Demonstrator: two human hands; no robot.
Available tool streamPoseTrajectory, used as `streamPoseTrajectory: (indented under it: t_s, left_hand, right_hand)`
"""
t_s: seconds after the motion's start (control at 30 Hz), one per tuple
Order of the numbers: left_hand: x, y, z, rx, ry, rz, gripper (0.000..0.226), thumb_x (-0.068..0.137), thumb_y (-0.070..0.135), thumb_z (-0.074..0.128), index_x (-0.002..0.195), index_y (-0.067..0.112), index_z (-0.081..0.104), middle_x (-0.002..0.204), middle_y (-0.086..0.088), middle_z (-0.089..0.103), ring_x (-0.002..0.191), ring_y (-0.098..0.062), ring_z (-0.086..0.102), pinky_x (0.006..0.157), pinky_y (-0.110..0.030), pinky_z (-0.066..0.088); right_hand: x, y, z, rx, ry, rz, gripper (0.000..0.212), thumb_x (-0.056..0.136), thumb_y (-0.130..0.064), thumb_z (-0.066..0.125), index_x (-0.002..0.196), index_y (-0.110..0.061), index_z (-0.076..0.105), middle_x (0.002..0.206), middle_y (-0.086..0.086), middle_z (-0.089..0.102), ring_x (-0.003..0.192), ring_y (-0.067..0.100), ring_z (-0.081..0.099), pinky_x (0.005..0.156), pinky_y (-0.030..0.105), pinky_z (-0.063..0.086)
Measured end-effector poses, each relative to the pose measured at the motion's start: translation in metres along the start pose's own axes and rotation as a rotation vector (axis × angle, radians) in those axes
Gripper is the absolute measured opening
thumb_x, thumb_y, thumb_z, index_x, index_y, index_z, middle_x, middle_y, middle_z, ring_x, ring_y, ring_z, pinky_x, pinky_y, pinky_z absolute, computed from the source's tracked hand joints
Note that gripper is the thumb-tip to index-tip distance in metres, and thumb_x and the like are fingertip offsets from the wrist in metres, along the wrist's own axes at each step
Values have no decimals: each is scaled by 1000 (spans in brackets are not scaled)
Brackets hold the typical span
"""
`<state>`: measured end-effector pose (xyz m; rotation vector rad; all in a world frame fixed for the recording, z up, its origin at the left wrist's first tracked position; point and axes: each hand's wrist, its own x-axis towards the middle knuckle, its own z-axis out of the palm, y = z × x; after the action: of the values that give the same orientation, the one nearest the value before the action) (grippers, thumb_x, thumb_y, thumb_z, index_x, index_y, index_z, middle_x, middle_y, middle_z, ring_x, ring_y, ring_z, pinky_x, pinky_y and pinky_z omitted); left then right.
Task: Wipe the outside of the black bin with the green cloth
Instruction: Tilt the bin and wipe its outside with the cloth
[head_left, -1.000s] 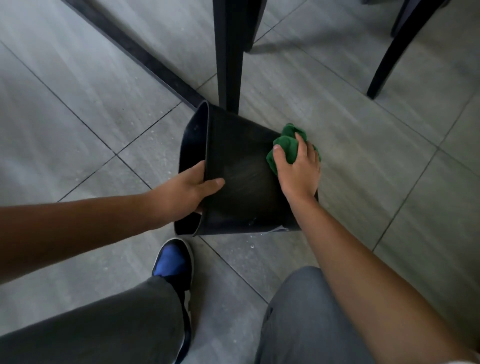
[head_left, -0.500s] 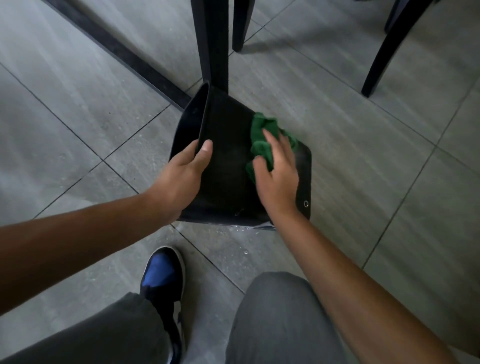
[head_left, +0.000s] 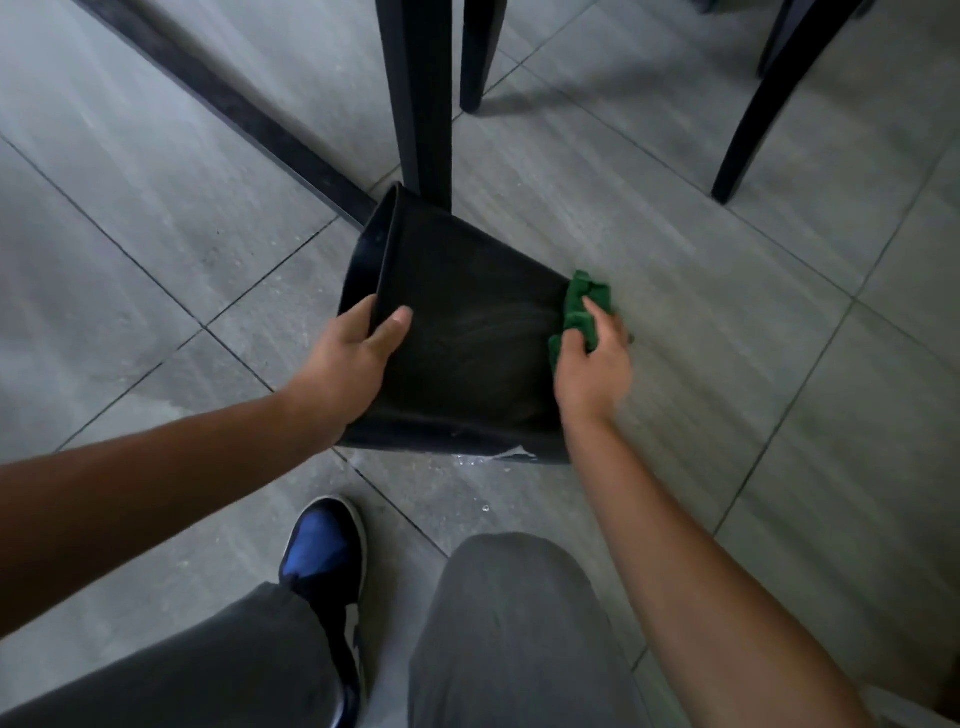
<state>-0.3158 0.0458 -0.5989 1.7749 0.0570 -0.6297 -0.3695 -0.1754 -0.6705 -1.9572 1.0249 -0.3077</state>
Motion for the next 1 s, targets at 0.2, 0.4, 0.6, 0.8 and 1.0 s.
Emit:
streamPoseTrajectory:
  t_s: [0.2,0.4,0.6,0.8,1.0]
  left_hand:
    - [6,7,8,14,46,70,21,110,31,51,102,29,70,87,14,78,85,-1,73,73,-17,57]
    - [-8,-4,-21,134,17,58,15,103,48,55,104,45,70,104,14,79,98,-12,75,92,-37,58]
    - [-2,9,-10,187,-24,121,17,105,47,51,103,44,68,94,30,74,87,7,70,77,-20,54]
    - [5,15,1,233,-23,167,15,107,30,55,99,28,67,83,17,76,83,1,72,75,-16,55]
    - [-2,7,-16,283,-40,112,16,106,45,50,116,36,60,111,7,71,106,-17,68,95,-40,54]
  right_hand:
    - [-89,-58,37,154,-161,-628,45,88,-21,57,132,-24,67,150,4,55,144,21,44,113,58,42]
    - [-16,22,-1,-8,26,-32,44,97,-22,56,141,-21,62,150,9,57,136,32,55,111,39,43]
    - [-72,10,5,38,-20,-50,50,99,-18,54,148,-26,53,162,7,43,151,25,38,123,44,33]
    - [-81,-48,26,100,-127,-632,49,95,-22,53,144,-22,58,158,11,47,152,28,36,122,57,32]
    - [-13,-26,15,54,11,-110,44,99,-13,57,143,-17,60,155,12,51,145,29,46,119,43,37]
